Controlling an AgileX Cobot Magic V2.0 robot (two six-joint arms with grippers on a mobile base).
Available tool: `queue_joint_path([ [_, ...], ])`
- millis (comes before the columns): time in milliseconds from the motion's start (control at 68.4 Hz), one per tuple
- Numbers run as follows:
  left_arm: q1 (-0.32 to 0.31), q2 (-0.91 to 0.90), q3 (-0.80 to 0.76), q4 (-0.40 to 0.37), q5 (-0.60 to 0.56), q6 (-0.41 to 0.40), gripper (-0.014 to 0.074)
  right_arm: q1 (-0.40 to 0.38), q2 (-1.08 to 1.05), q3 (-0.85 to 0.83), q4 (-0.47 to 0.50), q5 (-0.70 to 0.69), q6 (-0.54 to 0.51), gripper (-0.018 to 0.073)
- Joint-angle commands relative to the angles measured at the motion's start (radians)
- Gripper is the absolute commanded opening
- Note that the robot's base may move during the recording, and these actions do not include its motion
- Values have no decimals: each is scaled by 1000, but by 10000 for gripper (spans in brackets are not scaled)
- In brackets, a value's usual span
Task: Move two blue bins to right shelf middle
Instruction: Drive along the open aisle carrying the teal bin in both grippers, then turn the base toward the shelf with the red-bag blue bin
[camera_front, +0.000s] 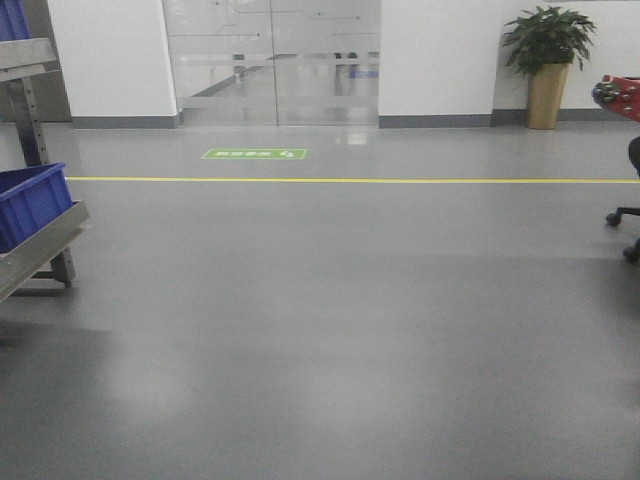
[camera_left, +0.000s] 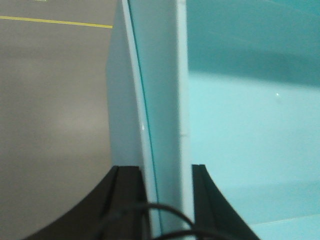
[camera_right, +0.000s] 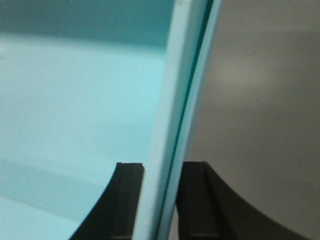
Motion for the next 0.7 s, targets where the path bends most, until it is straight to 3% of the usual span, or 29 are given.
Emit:
queue_joint_path([
  [0,0,-29,-20,-49,-120,-9,-111,-3,-6,-10,-13,-59,-21,-155],
  [687,0,-29,-20,-49,-120,-9,-111,-3,-6,-10,-13,-59,-21,-155],
])
